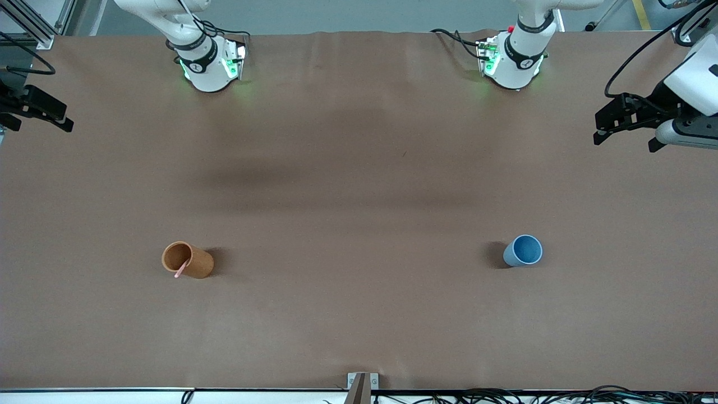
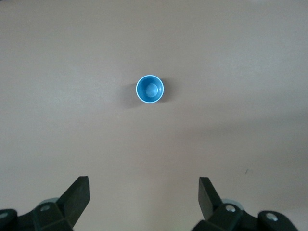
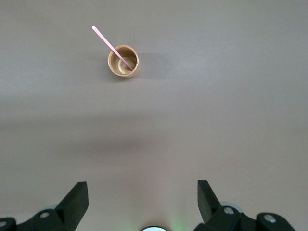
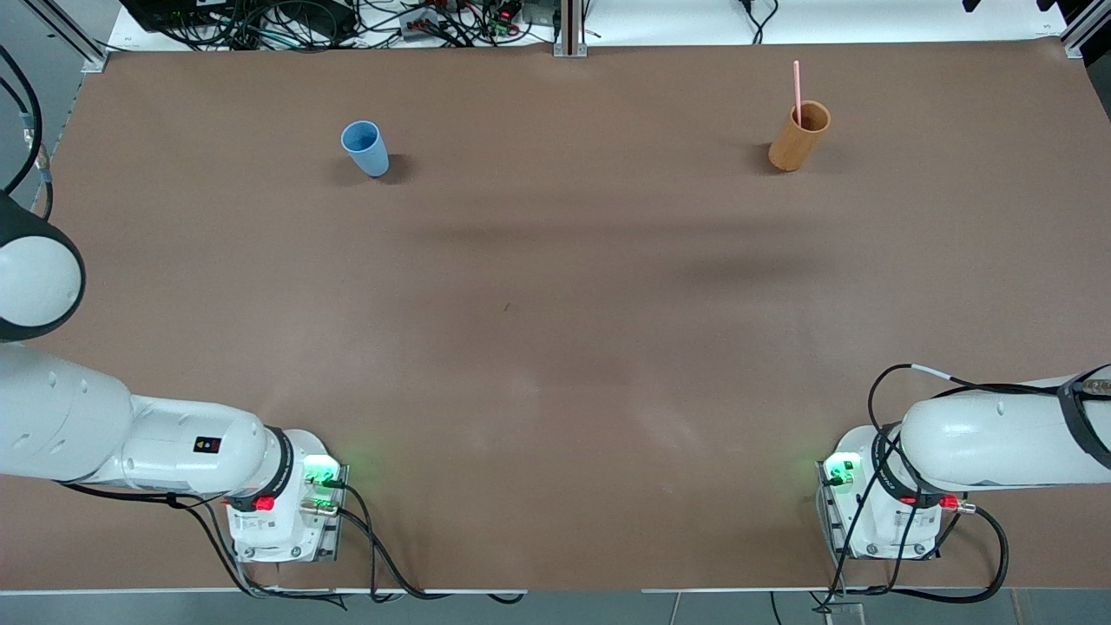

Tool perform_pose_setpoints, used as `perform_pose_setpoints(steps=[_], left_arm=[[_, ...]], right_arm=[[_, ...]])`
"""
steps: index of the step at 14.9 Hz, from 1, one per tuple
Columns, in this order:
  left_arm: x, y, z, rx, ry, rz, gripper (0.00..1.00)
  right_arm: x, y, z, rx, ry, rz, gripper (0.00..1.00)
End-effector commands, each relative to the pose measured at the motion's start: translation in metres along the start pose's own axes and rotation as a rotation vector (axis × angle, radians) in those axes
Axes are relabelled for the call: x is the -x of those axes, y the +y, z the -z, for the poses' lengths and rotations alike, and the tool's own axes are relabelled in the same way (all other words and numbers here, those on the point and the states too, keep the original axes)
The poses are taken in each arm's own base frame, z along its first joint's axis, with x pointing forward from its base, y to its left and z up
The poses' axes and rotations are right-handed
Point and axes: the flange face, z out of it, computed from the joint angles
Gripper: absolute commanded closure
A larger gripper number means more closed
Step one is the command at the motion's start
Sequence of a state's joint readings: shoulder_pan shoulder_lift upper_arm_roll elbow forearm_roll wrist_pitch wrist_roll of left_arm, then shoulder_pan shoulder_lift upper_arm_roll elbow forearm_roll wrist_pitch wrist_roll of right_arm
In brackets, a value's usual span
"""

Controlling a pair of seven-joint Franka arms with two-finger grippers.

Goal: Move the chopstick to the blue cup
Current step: 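Reach the right gripper to the wooden cup while the left gripper reaches the blue cup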

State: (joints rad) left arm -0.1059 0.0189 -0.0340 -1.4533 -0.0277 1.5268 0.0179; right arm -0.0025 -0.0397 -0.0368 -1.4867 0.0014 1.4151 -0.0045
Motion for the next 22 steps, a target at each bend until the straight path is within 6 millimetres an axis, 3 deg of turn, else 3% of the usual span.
perform_pose_setpoints(steps=[1, 7, 10, 13, 18, 21, 22], left_arm=[[-0.001, -0.002, 0.007, -0.005, 0.013, -0.005, 0.00], [-0.001, -0.001, 0.006, -0.002, 0.011, -0.005, 0.00], [-0.017, -0.008, -0.029, 0.007, -0.052, 0.004, 0.00], [-0.036, -0.036, -0.065, 0.026, -0.072, 0.054, 0.00], [-0.090, -0.059, -0.177, 0.016, -0.060, 0.083, 0.00], [-0.108, -0.054, -0.261, 0.016, -0.072, 0.084, 0.00], [-0.108, -0.055, -0.277, 0.016, -0.069, 0.086, 0.00]], right_arm=[[0.007, -0.001, 0.005, -0.012, 0.015, 0.006, 0.00], [0.004, -0.004, 0.002, -0.021, 0.014, 0.012, 0.00], [-0.006, -0.012, -0.007, -0.021, 0.018, 0.019, 0.00], [-0.043, -0.031, -0.042, -0.018, 0.036, 0.031, 0.00], [-0.109, -0.064, -0.136, 0.000, 0.020, 0.064, 0.03], [-0.147, -0.106, -0.202, 0.018, 0.020, 0.078, 0.09], [-0.160, -0.118, -0.220, 0.021, 0.026, 0.090, 0.10]])
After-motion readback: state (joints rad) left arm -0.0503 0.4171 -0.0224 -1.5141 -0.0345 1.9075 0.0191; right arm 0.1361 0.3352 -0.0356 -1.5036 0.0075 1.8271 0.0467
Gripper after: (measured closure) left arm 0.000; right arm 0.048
